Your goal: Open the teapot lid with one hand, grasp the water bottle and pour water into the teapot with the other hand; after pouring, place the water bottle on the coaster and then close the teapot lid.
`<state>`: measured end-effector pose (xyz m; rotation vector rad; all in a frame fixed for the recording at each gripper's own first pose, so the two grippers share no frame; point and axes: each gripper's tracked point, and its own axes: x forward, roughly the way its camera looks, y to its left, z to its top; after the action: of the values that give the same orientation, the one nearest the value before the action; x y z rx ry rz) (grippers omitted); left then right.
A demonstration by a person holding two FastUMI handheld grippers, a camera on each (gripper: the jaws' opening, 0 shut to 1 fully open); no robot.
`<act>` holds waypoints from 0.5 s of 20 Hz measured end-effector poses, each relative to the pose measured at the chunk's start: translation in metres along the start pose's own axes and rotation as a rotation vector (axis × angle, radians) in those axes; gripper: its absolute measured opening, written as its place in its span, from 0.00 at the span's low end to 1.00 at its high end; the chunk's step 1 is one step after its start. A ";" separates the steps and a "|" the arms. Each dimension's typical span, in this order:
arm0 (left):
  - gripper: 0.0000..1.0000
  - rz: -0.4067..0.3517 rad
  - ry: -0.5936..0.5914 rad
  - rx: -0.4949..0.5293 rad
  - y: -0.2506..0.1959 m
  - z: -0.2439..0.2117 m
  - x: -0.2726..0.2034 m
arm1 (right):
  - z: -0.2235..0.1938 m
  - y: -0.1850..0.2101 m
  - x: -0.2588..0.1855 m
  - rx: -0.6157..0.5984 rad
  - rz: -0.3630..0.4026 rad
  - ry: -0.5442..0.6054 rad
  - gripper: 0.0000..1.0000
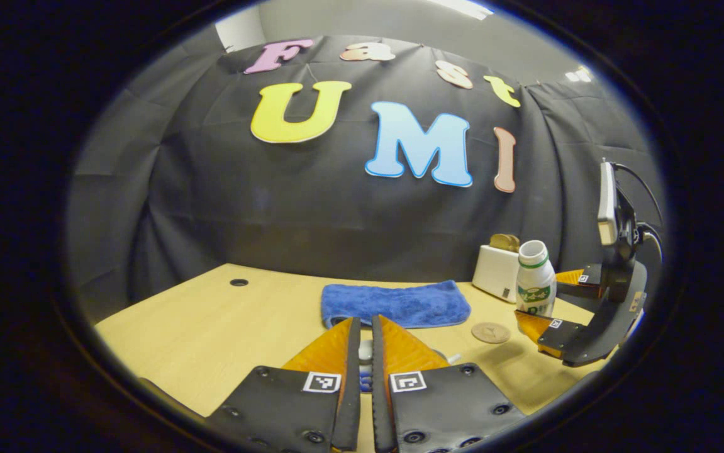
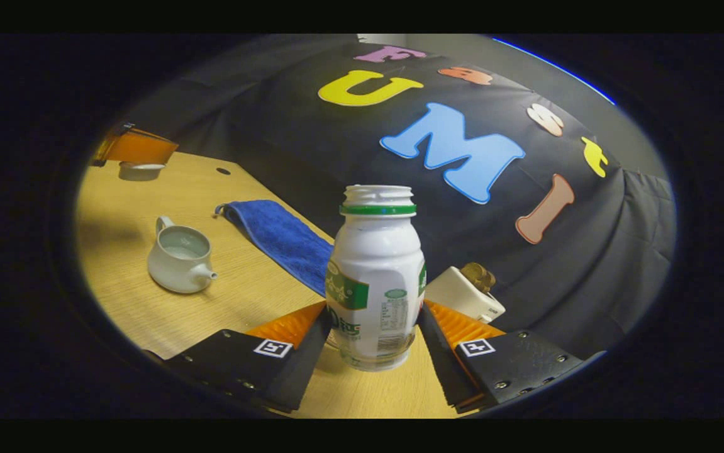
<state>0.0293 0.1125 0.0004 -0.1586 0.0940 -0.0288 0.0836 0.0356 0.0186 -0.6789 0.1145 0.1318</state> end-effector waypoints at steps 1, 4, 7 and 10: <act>0.19 -0.008 0.007 0.007 -0.006 -0.003 0.006 | -0.003 -0.002 0.000 0.017 0.004 0.001 0.81; 0.14 -0.014 0.027 0.039 -0.020 -0.010 0.021 | -0.009 -0.006 0.001 0.043 0.005 0.001 0.81; 0.18 -0.020 0.043 0.064 -0.032 -0.020 0.032 | -0.015 -0.014 -0.002 0.056 0.004 -0.003 0.81; 0.18 -0.029 0.061 0.082 -0.042 -0.026 0.042 | -0.017 -0.019 -0.001 0.073 -0.002 -0.008 0.81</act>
<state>0.0679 0.0651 -0.0227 -0.0773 0.1511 -0.0661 0.0845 0.0101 0.0176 -0.6058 0.1108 0.1279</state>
